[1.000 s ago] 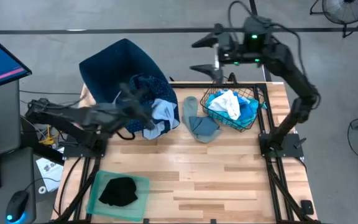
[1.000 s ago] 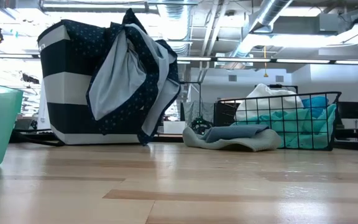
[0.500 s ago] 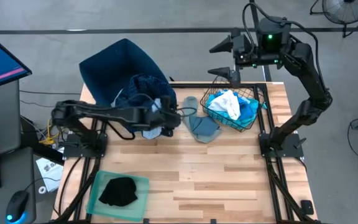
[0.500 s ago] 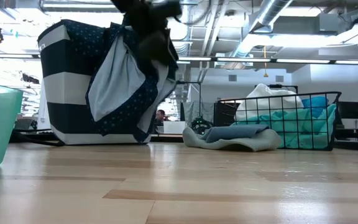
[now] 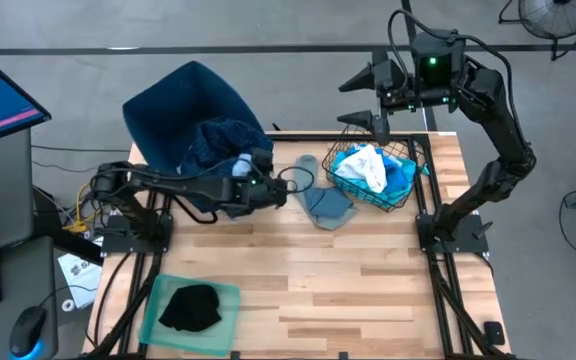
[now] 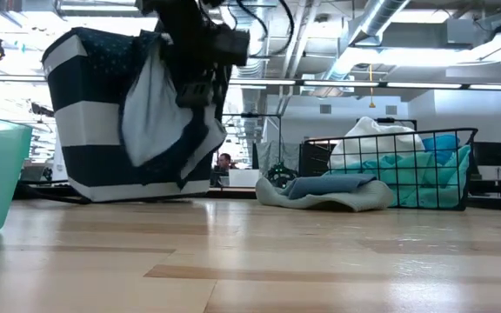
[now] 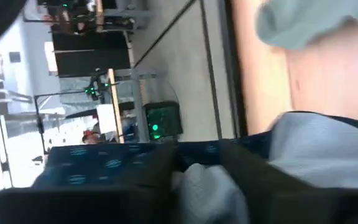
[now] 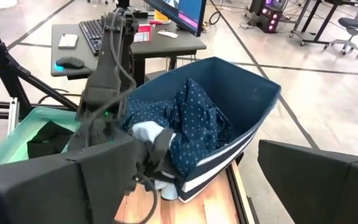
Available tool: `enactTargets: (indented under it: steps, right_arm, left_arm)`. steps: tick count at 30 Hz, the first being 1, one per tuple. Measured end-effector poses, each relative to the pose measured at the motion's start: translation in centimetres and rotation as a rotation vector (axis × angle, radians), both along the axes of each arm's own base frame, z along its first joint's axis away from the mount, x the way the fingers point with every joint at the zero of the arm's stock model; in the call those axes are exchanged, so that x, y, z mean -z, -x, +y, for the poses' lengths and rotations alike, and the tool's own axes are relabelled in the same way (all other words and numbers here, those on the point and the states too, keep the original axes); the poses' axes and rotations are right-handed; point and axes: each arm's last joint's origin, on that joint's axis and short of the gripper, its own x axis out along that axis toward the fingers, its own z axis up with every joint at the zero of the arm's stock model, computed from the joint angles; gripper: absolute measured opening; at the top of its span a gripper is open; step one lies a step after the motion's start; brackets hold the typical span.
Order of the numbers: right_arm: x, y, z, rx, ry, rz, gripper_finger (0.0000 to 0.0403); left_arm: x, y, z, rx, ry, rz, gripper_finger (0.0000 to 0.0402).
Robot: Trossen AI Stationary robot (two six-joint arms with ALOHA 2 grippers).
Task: Pick & Place Cloths
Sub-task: Put the dark blue cloth into the blue laundry organizer
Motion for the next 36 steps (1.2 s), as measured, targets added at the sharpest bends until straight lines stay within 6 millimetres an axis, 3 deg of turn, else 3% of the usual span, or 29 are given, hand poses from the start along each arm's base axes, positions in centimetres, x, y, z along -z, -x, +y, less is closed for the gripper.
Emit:
enactTargets:
  steps: [2, 3, 9, 13, 16, 20, 25, 28, 30, 33, 36]
  right_arm:
    - [0.0, 0.0, 0.0, 0.0, -0.001, 0.0, 0.0322]
    - [0.0, 0.0, 0.0, 0.001, -0.002, 0.0, 0.032]
    - [0.0, 0.0, 0.0, 0.003, -0.007, -0.001, 0.0315]
    - [0.0, 0.0, 0.0, 0.001, -0.009, -0.001, 0.0315]
    - [0.0, 0.0, 0.0, 0.004, -0.018, -0.002, 0.0315]
    - [0.0, 0.0, 0.1, 0.012, -0.041, -0.004, 0.0315]
    - [0.0, 0.0, 0.1, 0.02, -0.062, -0.005, 0.0315]
    - [0.3, 0.1, 0.1, 0.022, -0.076, 0.028, 0.0315]
    - [0.8, 0.0, 0.0, 0.035, -0.086, 0.072, 0.0315]
    - [1.7, 0.1, -0.3, 0.071, -0.099, 0.153, 0.0315]
    - [2.1, -0.2, -0.6, 0.076, -0.112, 0.18, 0.0315]
  left_arm:
    - [-1.9, 0.5, -0.1, 0.003, 0.002, -0.066, 0.0043]
    - [-3.3, 0.6, -0.2, 0.009, 0.006, -0.138, 0.0023]
    - [-11.4, 5.4, 0.6, -0.144, -0.114, -0.466, 0.0001]
    - [-14.9, 10.3, 2.2, -0.31, -0.171, -0.638, 0.0]
    - [-15.2, 13.5, 4.0, -0.424, -0.187, -0.752, 0.0]
    - [-12.8, 16.3, 6.0, -0.494, -0.166, -0.787, 0.0]
    - [-8.2, 17.1, 7.2, -0.444, -0.025, -0.769, 0.0]
    - [-7.1, 16.8, 7.1, -0.381, 0.086, -0.816, 0.0]
    - [-8.0, 16.3, 6.6, -0.334, 0.132, -0.9, 0.0001]
    - [-11.7, 15.9, 4.7, -0.188, 0.21, -1.106, 0.0006]
    - [-14.4, 16.3, 2.8, 0.013, 0.32, -1.18, 0.002]
